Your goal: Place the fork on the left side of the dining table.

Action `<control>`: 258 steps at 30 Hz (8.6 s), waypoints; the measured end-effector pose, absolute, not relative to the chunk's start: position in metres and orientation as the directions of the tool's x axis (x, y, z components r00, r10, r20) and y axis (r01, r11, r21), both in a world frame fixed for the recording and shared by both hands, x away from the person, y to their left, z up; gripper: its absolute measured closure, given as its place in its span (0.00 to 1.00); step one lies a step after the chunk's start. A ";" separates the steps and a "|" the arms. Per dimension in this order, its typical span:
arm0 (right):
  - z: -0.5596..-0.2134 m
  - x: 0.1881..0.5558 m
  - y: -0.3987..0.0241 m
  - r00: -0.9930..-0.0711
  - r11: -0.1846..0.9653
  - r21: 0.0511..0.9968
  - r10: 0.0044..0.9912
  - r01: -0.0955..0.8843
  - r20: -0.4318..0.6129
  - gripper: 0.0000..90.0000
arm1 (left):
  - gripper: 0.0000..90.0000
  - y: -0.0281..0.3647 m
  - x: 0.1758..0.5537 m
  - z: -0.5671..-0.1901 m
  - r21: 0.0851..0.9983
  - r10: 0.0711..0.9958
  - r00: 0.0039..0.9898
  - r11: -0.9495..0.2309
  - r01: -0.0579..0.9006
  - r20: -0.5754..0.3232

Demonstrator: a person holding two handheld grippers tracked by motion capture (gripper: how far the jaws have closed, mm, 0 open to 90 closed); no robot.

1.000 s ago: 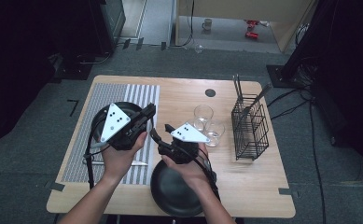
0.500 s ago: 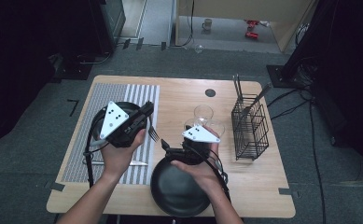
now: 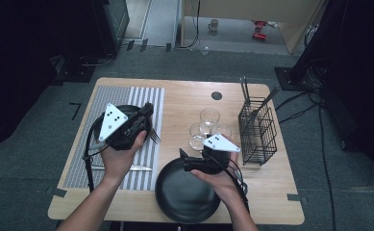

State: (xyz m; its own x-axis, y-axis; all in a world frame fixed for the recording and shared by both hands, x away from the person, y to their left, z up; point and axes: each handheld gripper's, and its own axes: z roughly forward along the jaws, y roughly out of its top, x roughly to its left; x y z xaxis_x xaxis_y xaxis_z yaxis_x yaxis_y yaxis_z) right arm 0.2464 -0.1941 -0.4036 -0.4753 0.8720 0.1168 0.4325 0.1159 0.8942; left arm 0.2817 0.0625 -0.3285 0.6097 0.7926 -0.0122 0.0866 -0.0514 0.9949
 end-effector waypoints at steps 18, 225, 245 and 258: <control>-0.433 0.233 -0.239 -0.416 0.127 0.873 0.905 0.471 0.093 0.00 | 0.98 0.071 0.300 -0.339 0.995 0.821 0.571 -0.031 0.099 -0.031; -0.527 0.206 -0.343 -0.245 0.152 0.712 0.969 0.685 0.028 0.00 | 0.99 0.090 0.494 -0.425 0.958 0.917 0.378 0.014 0.286 -0.126; -0.527 0.206 -0.343 -0.244 0.152 0.712 0.969 0.686 0.029 0.00 | 0.99 0.092 0.505 -0.432 0.949 0.913 0.337 0.133 0.286 -0.230; -0.527 0.206 -0.343 -0.244 0.152 0.712 0.969 0.686 0.029 0.00 | 0.99 0.100 0.508 -0.439 0.940 0.912 0.332 0.135 0.313 -0.242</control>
